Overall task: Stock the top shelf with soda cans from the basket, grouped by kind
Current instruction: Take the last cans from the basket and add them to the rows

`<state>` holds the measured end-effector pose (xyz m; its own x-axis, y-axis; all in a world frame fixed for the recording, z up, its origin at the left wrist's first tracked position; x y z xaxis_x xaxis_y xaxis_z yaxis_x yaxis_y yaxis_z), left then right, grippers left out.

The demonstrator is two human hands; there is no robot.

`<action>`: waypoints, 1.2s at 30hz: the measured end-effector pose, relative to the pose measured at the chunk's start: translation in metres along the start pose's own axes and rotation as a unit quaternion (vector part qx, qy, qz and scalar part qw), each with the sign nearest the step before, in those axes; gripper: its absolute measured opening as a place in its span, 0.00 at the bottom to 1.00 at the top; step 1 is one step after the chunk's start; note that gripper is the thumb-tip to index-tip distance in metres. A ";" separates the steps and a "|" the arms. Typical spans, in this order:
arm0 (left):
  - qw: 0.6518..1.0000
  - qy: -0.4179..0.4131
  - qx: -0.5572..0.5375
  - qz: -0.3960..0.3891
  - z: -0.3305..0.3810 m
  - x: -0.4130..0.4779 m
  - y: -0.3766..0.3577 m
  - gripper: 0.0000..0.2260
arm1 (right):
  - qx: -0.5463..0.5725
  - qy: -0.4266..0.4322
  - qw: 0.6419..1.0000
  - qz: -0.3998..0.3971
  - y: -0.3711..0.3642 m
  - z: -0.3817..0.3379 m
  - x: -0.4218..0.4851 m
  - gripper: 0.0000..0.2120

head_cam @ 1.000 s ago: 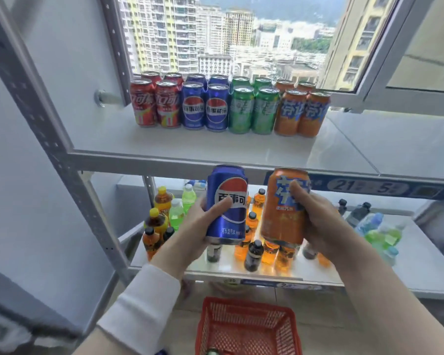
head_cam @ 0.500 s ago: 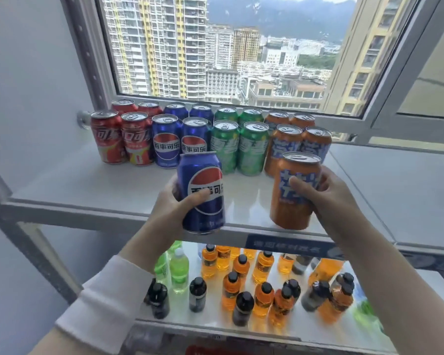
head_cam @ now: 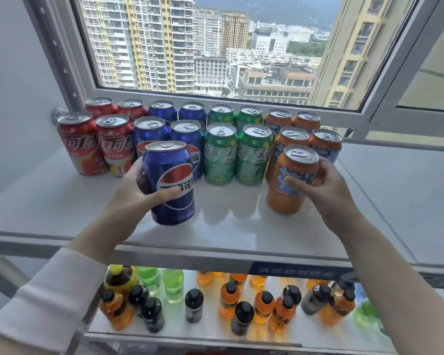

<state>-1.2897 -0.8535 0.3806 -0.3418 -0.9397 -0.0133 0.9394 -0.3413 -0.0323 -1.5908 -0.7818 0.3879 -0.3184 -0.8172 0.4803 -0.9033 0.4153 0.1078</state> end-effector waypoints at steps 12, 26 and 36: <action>0.998 -0.022 0.057 -0.009 0.003 0.027 0.016 0.38 | -0.097 0.040 0.994 0.029 0.008 0.000 -0.002 0.29; 0.991 0.007 0.117 -0.060 -0.007 0.037 0.016 0.43 | -0.156 0.033 0.987 0.034 0.004 -0.003 -0.013 0.34; 0.949 -0.031 0.274 0.151 -0.023 0.012 -0.010 0.48 | -0.165 0.024 0.984 0.063 0.002 -0.006 -0.018 0.32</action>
<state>-1.3034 -0.8611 0.3581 -0.0679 -0.9903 0.1212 0.8724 0.0000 0.4887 -1.5849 -0.7641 0.3850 -0.4016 -0.7343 0.5473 -0.7127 0.6259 0.3168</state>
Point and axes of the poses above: each hand's wrist, its own x-axis towards the middle knuckle, its own y-axis out of the back of the hand, z = x × y, the point moved 3 cm from there along x, towards the middle knuckle, and after that the axes turned 15 degrees about y, right-handed, at the moved point
